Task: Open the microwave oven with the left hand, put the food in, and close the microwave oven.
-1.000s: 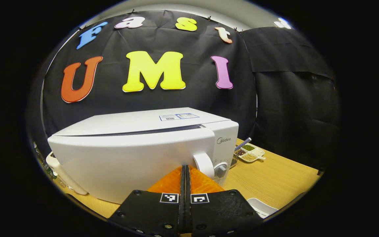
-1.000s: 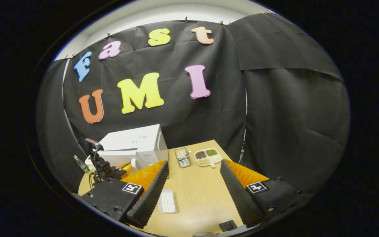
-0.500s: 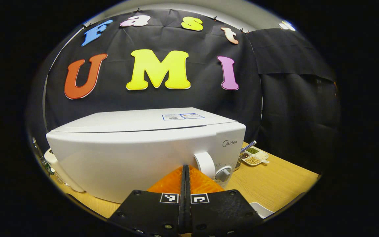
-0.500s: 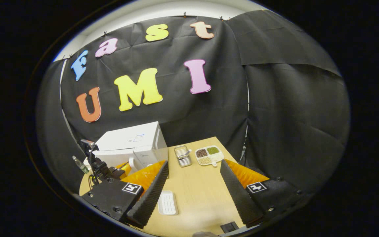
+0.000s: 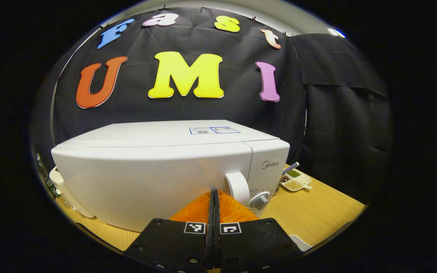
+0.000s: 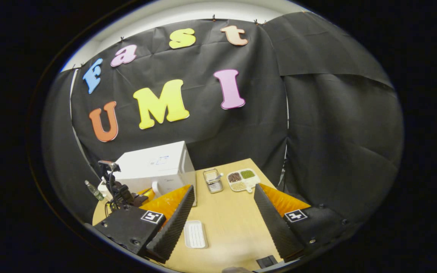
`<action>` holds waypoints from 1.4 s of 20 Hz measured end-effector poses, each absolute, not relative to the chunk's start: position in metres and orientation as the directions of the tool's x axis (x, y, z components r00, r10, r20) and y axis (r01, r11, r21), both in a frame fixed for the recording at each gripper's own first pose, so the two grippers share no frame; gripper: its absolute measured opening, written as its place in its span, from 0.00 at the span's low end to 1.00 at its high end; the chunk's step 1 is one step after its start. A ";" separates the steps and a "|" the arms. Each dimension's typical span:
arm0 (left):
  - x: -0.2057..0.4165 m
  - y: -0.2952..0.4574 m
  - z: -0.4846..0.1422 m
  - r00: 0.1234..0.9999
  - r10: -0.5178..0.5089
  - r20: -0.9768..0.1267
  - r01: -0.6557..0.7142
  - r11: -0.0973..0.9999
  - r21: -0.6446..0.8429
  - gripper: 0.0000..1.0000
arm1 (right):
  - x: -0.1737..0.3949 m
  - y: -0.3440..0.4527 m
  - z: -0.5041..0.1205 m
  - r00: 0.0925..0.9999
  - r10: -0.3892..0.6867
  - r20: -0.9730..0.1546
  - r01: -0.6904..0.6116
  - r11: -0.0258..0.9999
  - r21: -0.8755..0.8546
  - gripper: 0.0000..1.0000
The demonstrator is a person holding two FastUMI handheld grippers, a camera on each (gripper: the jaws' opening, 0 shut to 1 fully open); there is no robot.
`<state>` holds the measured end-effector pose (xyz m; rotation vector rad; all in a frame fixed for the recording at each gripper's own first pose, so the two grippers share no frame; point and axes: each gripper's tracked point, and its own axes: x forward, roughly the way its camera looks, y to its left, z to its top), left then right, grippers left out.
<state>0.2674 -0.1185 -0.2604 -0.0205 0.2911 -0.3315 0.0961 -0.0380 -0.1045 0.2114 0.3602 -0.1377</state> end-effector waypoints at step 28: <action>-0.001 0.023 -0.040 0.989 0.051 -0.138 -0.061 0.995 -0.074 0.92 | 0.014 0.002 -0.006 0.985 0.088 -0.150 -0.089 0.996 0.000 0.92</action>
